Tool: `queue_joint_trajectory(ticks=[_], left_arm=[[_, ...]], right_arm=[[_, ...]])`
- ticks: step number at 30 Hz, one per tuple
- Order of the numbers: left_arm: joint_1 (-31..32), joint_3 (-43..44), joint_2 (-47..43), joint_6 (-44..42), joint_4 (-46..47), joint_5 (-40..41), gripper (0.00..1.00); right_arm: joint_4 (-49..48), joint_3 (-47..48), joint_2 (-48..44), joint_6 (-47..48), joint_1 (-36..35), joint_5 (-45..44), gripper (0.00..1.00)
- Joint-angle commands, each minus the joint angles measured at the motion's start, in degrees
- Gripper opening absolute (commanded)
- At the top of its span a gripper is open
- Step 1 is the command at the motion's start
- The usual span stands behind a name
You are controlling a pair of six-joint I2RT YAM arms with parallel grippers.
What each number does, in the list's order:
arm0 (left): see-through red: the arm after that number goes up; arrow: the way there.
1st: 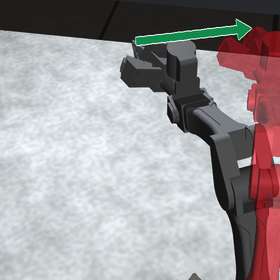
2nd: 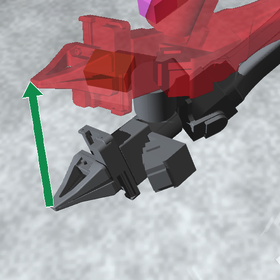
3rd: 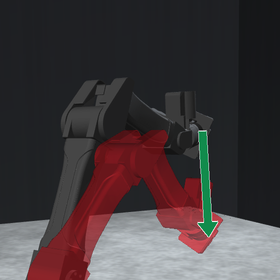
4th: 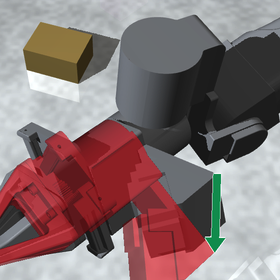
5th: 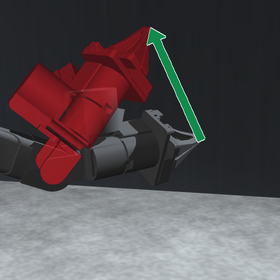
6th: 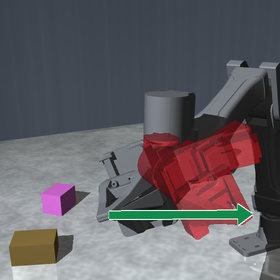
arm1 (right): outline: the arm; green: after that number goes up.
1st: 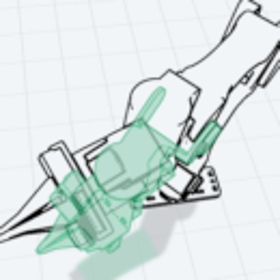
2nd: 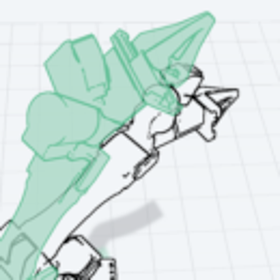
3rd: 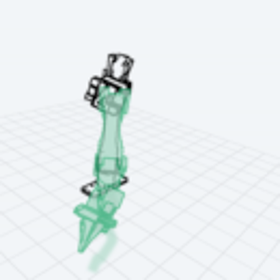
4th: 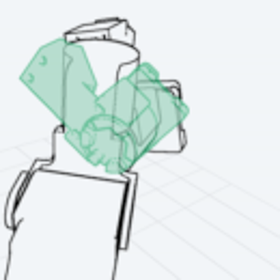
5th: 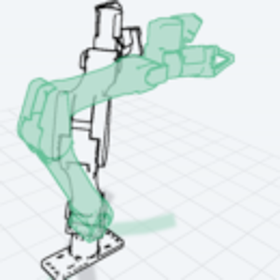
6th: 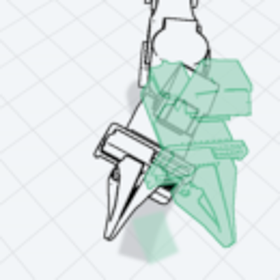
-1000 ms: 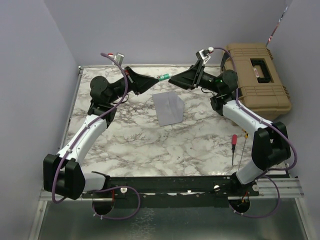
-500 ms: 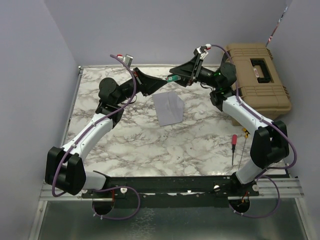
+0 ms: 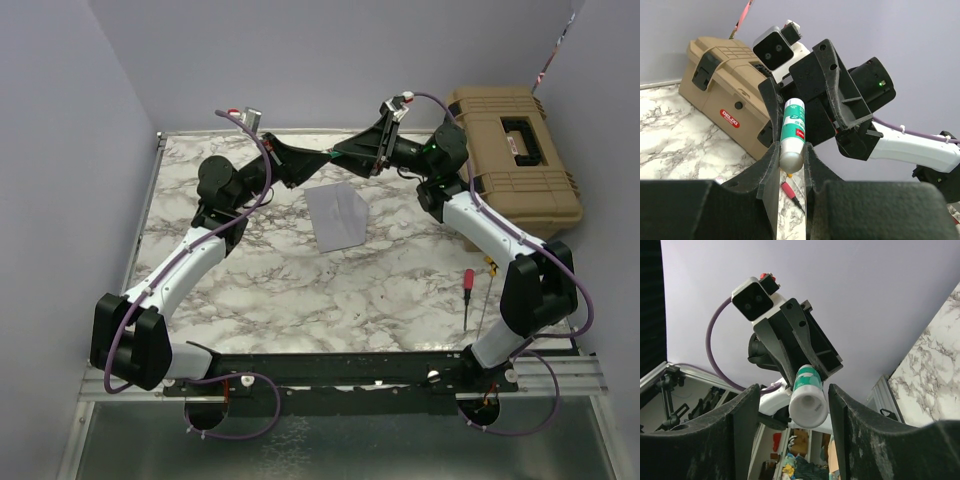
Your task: Place the letter into the envelope and seal it
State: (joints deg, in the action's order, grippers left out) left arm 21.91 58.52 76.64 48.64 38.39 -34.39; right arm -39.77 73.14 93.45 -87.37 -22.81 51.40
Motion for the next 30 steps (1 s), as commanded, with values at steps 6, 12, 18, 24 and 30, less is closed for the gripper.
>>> queue_joint_trajectory(ticks=[6,12,18,24,30], left_arm=[[1.27,-0.16,0.09,-1.01,0.89,-1.54,0.00],[1.71,-0.10,-0.35,-3.00,-1.62,0.00,0.00],[1.96,0.18,-0.83,-4.62,-4.17,1.37,0.00],[1.91,0.40,-1.99,-6.98,-7.44,1.32,0.68],[1.44,-0.10,-5.78,-11.99,-15.84,3.56,0.99]], right_arm=[[2.57,2.79,0.86,2.11,-0.30,1.82,0.56],[3.72,3.12,0.45,2.90,-0.28,2.07,0.43],[8.70,4.54,-0.15,6.90,-0.27,1.93,0.23],[12.97,5.00,-0.79,11.45,-0.28,-0.52,0.00],[34.86,8.30,-3.27,30.94,-0.23,-14.05,0.00]])
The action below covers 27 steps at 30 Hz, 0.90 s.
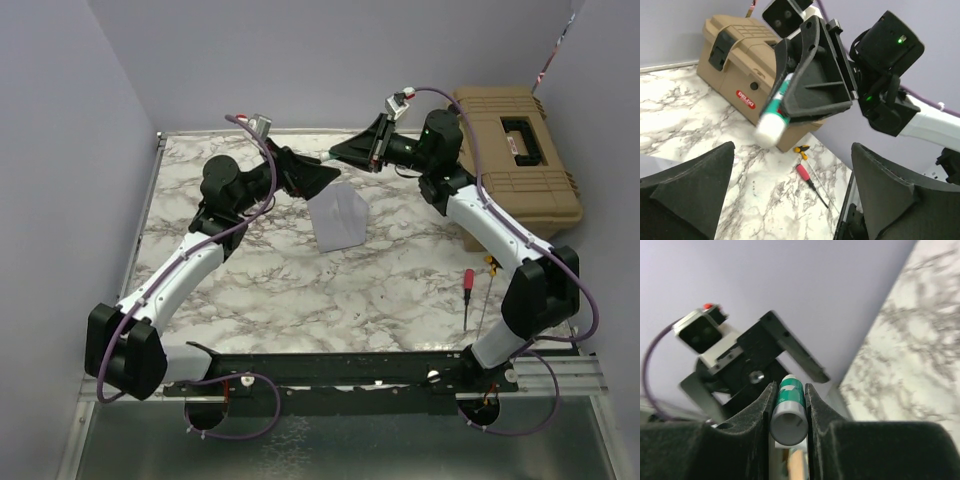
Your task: Place the letter into the envelope and seal it
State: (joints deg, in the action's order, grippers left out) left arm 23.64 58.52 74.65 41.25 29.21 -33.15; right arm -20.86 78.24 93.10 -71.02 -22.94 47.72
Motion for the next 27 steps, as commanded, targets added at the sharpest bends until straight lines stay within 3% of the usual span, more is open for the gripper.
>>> queue_joint_trajectory(ticks=[1,8,12,14,16,19,27], left_arm=[[-0.50,-0.53,-4.48,-4.76,-7.79,2.90,0.99],[-2.36,-4.12,-5.34,-3.15,-12.01,3.51,0.99],[-2.54,-6.61,-2.33,-3.21,-17.98,14.47,0.96],[-2.67,-6.80,1.26,-1.77,-19.18,17.91,0.89],[-2.72,-5.85,5.80,-0.37,-19.08,18.56,0.71],[-2.71,-1.86,14.03,1.03,-18.67,17.25,0.52],[-3.39,10.13,33.95,2.56,-14.05,15.07,0.24]], right_arm=[[19.65,3.75,-3.08,17.82,-0.09,-13.13,0.00],[30.30,3.21,-0.32,36.97,-0.30,-30.10,0.00],[29.14,-0.36,1.62,45.06,-2.12,-40.25,0.00],[27.87,-2.03,2.29,48.38,-3.81,-44.12,0.00],[26.47,-3.63,3.15,51.12,-5.95,-47.19,0.00],[25.96,-4.19,5.34,52.82,-8.30,-50.20,0.00],[26.42,-0.27,15.66,55.24,-9.71,-51.00,0.00]])
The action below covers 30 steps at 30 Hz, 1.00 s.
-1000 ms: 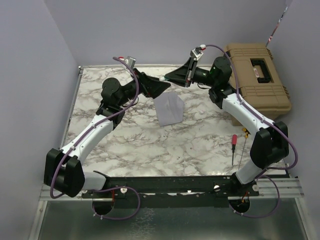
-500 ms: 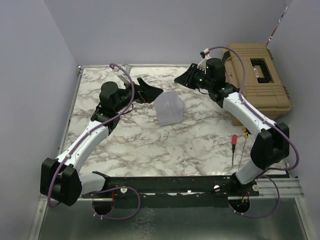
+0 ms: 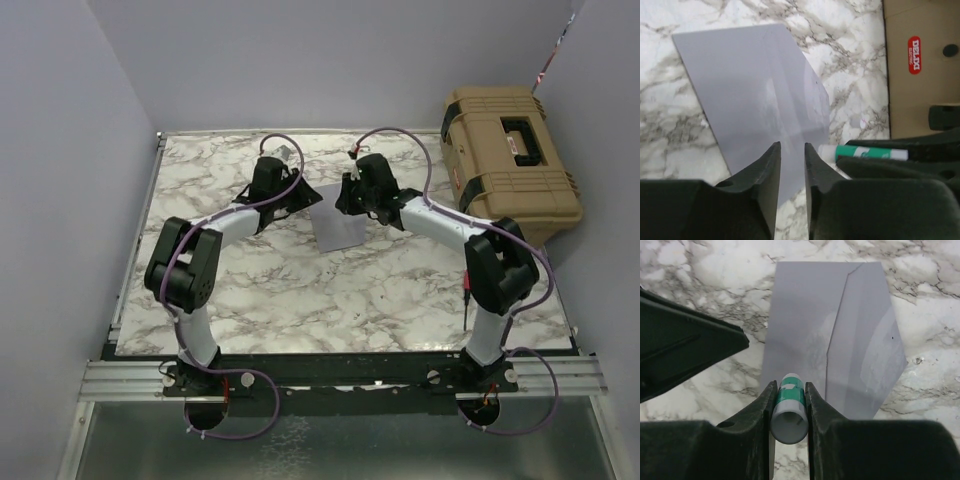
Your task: Place the letter into the envelope and seal it
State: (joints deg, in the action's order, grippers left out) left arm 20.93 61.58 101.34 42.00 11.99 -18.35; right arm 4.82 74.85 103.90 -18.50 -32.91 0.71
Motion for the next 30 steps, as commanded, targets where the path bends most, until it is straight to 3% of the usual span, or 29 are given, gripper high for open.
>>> queue_joint_trajectory(ticks=[1,6,11,21,30], left_arm=[[-0.69,8.84,9.44,2.18,3.66,0.05,0.22],[-0.66,16.30,17.43,4.59,4.76,-0.24,0.10],[-0.71,19.42,22.66,6.76,4.77,-0.41,0.04],[-1.50,22.46,27.99,7.62,-2.17,-0.10,0.00],[-1.90,22.13,30.83,11.47,-7.16,2.04,0.00]], right_arm=[[1.41,4.20,6.04,2.73,0.22,-4.42,0.00],[9.18,13.01,11.40,1.26,0.21,-8.50,0.00],[9.56,16.19,14.19,1.49,0.21,-7.16,0.00],[8.12,18.60,18.97,3.87,-0.54,-6.05,0.00],[7.00,19.93,22.52,5.15,-2.55,-12.37,0.00]])
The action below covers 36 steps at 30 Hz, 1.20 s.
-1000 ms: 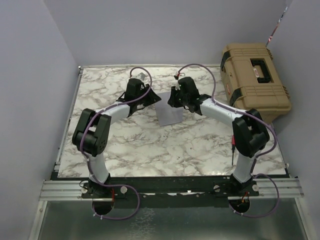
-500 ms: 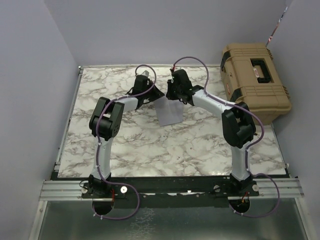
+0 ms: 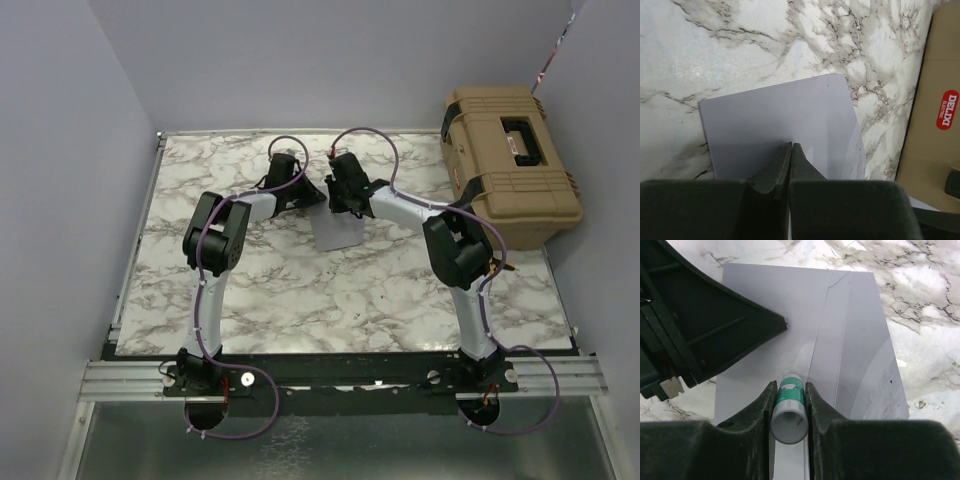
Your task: Place the letter into the envelope and seal it
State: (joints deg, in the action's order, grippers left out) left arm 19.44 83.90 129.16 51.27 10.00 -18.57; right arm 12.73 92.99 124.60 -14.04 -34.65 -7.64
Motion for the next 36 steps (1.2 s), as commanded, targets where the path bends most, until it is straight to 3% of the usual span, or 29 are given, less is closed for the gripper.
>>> queue_joint_trajectory(ticks=[1,12,29,36], left_arm=[[-0.44,-0.34,3.22,2.57,-5.17,2.11,0.00],[-0.92,-1.83,4.37,5.64,-8.24,3.91,0.00],[-1.56,-1.68,6.28,11.91,-11.34,7.42,0.00],[-1.57,-2.42,6.31,11.23,-11.39,7.19,0.00]], right_arm=[[-0.84,1.99,2.32,0.68,-0.89,-4.51,0.00],[-2.87,3.02,6.35,3.78,-2.29,-11.41,0.00],[2.96,-11.41,-5.21,0.52,-5.88,-2.80,0.00],[0.29,-11.87,-3.44,-1.20,-5.18,-4.58,0.00]])
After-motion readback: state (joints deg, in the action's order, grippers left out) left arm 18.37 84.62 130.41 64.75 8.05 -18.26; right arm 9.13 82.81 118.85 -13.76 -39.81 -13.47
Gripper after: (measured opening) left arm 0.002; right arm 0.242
